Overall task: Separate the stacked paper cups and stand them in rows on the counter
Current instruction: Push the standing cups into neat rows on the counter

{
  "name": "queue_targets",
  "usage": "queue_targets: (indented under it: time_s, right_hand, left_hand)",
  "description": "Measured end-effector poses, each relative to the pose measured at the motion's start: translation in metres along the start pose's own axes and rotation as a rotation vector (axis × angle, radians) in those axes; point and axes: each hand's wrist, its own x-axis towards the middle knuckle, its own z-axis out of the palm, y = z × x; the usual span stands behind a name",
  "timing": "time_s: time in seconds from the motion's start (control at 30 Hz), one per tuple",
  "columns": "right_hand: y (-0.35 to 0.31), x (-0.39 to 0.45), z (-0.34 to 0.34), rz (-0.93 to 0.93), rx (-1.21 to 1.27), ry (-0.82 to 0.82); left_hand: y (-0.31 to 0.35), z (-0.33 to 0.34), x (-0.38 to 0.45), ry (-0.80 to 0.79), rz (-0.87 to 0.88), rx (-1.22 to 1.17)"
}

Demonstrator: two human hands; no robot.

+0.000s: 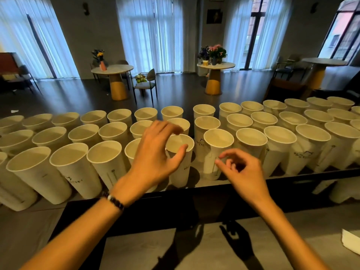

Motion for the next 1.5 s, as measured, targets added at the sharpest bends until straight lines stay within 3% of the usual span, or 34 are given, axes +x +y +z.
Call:
queue_targets:
  time_s: [0.2, 0.3, 0.4, 0.5, 0.73, 0.9, 1.5]
  right_hand:
    - [0.055, -0.025, 0.029, 0.189, 0.053, 0.033]
    - [0.081, -0.031, 0.039, 0.328, -0.001, 0.091]
    - [0.1, -0.033, 0.044, 0.449, -0.08, 0.101]
    - [0.108, -0.022, 0.047, 0.511, -0.151, 0.1]
    - [0.112, 0.011, 0.043, 0.469, -0.37, 0.025]
    - [0.103, 0.021, 0.043, 0.423, -0.466, -0.02]
    - [0.108, 0.012, 0.04, 0.372, -0.6, -0.038]
  left_hand:
    - [0.024, 0.054, -0.056, 0.193, -0.182, -0.19]
    - [0.03, 0.084, -0.09, 0.22, -0.447, -0.374]
    - [0.026, 0.11, -0.116, 0.152, -0.814, -0.457]
    - [0.014, 0.126, -0.119, 0.001, -0.935, -0.339]
    - [0.002, 0.136, -0.093, 0.035, -0.928, -0.09]
    - [-0.002, 0.138, -0.079, -0.029, -0.932, 0.036]
    - [-0.014, 0.139, -0.081, -0.056, -0.941, 0.053]
